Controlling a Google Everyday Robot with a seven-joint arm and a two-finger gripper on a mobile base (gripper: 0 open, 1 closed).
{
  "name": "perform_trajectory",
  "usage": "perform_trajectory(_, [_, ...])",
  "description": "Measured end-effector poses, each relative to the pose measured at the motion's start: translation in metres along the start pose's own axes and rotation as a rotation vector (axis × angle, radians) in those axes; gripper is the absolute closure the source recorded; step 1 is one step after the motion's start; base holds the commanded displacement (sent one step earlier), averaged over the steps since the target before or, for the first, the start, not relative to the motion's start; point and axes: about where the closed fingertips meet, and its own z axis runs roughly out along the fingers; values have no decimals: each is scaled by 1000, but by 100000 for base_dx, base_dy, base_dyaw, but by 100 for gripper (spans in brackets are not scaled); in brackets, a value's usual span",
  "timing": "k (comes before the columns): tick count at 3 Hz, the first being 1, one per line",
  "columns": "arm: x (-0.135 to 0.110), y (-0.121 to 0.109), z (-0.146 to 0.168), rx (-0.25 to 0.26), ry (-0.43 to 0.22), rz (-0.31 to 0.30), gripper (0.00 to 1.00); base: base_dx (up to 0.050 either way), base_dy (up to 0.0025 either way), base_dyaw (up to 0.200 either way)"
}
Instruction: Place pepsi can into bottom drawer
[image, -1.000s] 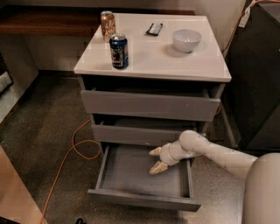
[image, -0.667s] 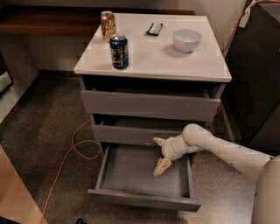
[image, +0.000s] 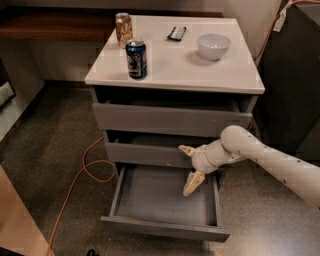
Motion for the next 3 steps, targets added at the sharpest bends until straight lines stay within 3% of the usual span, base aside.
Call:
perform_trajectory(2, [-10, 4, -13, 2, -16, 20, 0, 0, 0, 0])
perform_trajectory(3, [-35, 13, -33, -12, -18, 27, 0, 0, 0, 0])
